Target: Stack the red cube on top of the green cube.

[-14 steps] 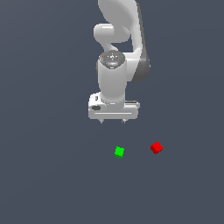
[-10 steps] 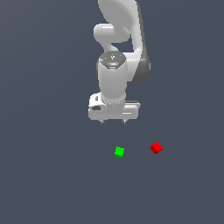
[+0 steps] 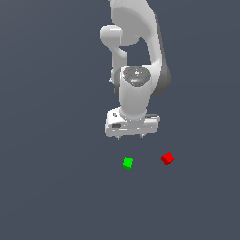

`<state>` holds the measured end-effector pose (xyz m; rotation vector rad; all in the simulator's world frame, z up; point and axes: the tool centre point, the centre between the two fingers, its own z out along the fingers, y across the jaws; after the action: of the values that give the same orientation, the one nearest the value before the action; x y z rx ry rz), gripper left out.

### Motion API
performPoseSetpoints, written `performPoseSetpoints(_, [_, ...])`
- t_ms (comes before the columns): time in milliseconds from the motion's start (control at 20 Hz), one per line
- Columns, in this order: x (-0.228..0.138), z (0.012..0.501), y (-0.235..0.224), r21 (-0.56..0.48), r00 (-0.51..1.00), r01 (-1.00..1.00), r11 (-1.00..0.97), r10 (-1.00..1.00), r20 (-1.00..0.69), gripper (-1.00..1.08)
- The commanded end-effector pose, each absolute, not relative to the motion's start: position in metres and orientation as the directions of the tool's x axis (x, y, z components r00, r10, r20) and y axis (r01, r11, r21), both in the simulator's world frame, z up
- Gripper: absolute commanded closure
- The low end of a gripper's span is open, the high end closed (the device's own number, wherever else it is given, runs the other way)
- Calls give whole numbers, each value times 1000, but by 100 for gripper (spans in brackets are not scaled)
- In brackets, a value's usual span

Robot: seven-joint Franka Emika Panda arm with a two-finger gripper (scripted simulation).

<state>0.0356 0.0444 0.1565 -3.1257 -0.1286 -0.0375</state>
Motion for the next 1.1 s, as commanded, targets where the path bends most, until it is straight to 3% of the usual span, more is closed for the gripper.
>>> performPoseSetpoints(0, [43, 147, 63, -11, 992, 122, -992, 122, 22, -92])
performPoseSetpoints(600, [75, 93, 181, -4, 935, 356, -935, 356, 8, -92])
performPoseSetpoints(1050, [79, 73, 227, 0, 898, 441, -898, 441, 1, -92])
